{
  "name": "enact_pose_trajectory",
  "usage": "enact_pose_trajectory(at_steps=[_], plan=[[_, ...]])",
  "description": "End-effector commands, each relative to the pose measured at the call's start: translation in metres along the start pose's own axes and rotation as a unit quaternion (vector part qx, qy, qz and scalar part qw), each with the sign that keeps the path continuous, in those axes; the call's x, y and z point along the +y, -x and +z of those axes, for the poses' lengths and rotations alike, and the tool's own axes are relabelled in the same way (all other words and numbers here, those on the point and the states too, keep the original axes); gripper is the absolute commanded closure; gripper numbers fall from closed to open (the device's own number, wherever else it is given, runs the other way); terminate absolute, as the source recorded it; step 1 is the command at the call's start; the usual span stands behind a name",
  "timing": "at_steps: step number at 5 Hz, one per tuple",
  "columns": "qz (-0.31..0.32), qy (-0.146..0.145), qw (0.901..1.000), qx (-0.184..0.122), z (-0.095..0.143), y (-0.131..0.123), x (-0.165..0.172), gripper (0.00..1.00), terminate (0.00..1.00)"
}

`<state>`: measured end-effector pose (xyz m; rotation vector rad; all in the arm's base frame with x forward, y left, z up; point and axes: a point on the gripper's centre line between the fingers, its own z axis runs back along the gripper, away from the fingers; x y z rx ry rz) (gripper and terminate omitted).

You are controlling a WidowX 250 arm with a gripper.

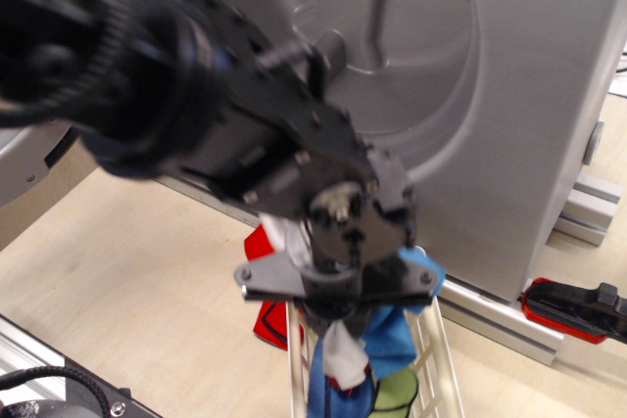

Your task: Put clothes in laundry machine

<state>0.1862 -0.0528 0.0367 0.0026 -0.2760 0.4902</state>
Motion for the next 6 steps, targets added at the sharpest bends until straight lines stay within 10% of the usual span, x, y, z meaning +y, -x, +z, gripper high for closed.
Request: enact_pose_trajectory(at_steps=[1,6], plan=[[-0.013,0.019,0.9995,-0.021,0.032,-0.013,0.0,1.0,0.0],[0.034,0.043,0.9954,-0.079,0.076,-0.088,0.013,1.0,0.0]])
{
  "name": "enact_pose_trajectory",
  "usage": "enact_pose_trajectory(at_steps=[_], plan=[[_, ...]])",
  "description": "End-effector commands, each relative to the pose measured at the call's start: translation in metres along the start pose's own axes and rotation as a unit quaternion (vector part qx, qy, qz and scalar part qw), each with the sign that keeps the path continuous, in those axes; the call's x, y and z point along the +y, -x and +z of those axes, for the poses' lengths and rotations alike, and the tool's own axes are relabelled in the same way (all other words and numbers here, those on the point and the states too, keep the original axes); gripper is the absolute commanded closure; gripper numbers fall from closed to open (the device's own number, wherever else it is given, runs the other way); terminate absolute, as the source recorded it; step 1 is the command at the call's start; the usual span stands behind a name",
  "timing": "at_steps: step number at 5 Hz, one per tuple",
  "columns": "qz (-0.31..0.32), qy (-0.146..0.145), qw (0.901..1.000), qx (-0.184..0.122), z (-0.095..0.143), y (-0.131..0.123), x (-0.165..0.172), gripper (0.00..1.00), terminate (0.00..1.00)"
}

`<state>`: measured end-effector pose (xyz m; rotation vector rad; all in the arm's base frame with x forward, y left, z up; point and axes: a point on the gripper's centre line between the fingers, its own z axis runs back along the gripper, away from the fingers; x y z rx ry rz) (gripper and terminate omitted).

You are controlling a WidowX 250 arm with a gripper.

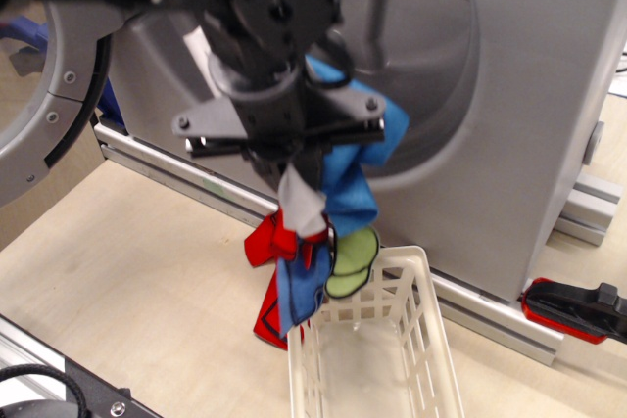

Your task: Put clothes in laundry machine

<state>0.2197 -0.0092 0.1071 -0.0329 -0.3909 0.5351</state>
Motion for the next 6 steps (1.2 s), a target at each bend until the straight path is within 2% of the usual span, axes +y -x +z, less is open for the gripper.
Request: enact_pose_trajectory(at_steps=[1,3,5,6], plan=[[0.018,0.016,0.9987,-0.045,0.018,-0.041,-0.004,1.0,0.0],[0.01,0.01,0.9956,-0.092,-0.005,-0.073,-0.011,1.0,0.0],[0.033,0.02,0.9931,-0.111,-0.015,-0.114,-0.024,1.0,0.0],[0.037,0.02,0.9914,-0.124,-0.022,-0.126,-0.03,1.0,0.0]])
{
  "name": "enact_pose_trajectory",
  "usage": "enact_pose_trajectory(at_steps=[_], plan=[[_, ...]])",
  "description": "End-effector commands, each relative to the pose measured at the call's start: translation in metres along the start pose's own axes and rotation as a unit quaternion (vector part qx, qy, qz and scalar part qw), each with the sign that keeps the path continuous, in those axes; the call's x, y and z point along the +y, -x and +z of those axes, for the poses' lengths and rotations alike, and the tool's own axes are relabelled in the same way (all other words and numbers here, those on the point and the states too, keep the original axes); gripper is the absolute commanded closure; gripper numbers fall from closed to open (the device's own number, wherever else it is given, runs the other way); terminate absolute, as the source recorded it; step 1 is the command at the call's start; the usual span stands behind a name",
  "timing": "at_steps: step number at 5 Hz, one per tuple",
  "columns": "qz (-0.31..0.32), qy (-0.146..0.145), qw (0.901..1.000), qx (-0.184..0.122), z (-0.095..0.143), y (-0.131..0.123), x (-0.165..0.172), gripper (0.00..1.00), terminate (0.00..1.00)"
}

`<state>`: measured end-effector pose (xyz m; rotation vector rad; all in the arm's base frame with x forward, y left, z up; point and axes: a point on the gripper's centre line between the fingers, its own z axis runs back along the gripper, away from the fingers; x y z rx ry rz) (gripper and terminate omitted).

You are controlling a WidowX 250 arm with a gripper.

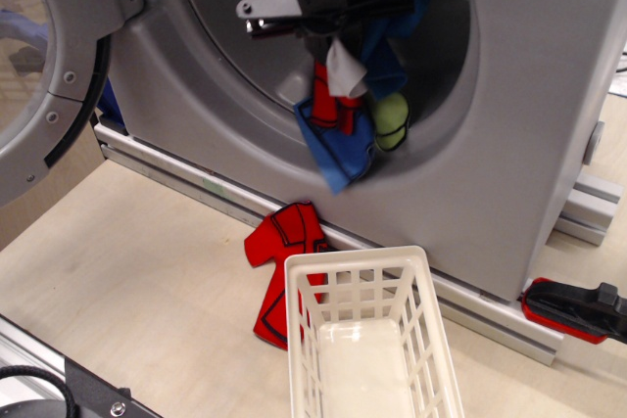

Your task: Put clothes in laundry machine

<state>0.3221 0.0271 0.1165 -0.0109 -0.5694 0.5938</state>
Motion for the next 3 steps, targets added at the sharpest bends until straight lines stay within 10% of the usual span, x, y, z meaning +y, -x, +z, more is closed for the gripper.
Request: enact_pose_trajectory(at_steps=[1,2,3], plan=[[0.001,0.011,0.9992,-0.04,-0.003,-0.022,-0.012,1.0,0.0],[-0.027,0.01,0.9984,-0.049,-0.011,-0.006,-0.006,1.0,0.0],[-0.03,0.014,0.9975,-0.063,-0.02,-0.002,-0.004,1.0,1.0]])
